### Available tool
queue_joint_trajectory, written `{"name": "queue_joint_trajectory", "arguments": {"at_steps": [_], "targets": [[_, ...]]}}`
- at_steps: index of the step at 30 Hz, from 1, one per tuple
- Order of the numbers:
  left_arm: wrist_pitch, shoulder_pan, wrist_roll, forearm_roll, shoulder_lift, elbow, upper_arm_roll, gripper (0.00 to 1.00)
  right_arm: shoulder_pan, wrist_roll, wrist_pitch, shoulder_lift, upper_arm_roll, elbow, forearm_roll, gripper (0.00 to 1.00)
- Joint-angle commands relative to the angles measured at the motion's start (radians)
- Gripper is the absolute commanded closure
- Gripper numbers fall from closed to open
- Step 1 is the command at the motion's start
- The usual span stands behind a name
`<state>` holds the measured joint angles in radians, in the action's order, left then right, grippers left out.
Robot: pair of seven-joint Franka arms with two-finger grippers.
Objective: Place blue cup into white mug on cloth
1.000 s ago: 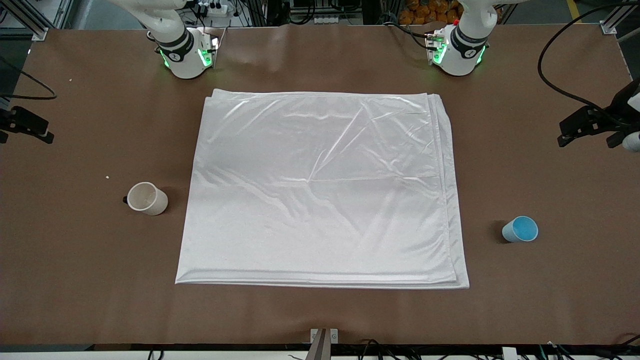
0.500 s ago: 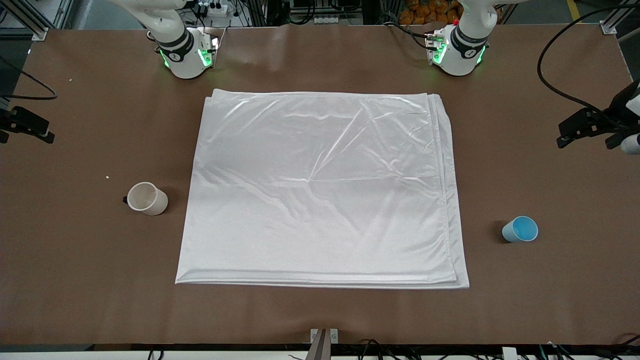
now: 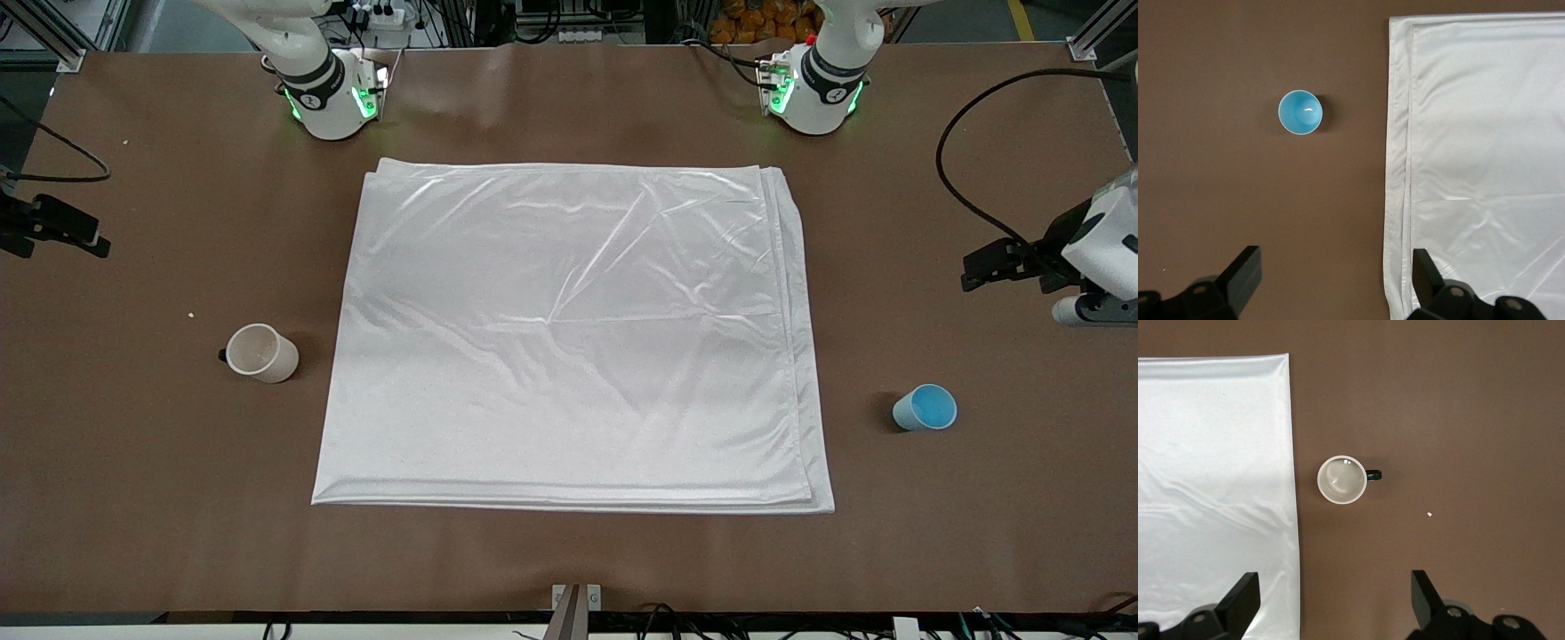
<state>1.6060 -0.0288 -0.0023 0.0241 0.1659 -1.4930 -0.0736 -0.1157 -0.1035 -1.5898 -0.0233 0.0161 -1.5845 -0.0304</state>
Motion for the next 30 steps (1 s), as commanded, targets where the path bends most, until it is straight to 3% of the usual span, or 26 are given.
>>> {"name": "queue_joint_trajectory", "arguments": {"at_steps": [1,9,16,22,30], "targets": [[0.006,-0.020,-0.005,0.020,0.050,0.011,0.002,0.00,-0.025,0.002,-0.039,0.006,-0.005,-0.038,-0.028,0.00],[0.034,-0.048,0.004,0.022,0.119,0.016,0.005,0.00,-0.024,-0.007,-0.097,-0.006,-0.005,-0.092,-0.019,0.00],[0.104,-0.056,0.011,0.020,0.185,0.017,0.058,0.00,-0.016,-0.025,-0.228,-0.021,-0.007,-0.189,-0.017,0.00],[0.144,-0.074,0.022,0.020,0.218,0.019,0.074,0.00,-0.018,-0.149,-0.404,-0.032,-0.007,-0.321,-0.017,0.00],[0.206,-0.079,0.028,0.046,0.265,0.023,0.074,0.00,-0.021,-0.280,-0.472,-0.104,-0.007,-0.341,-0.019,0.00]]}}
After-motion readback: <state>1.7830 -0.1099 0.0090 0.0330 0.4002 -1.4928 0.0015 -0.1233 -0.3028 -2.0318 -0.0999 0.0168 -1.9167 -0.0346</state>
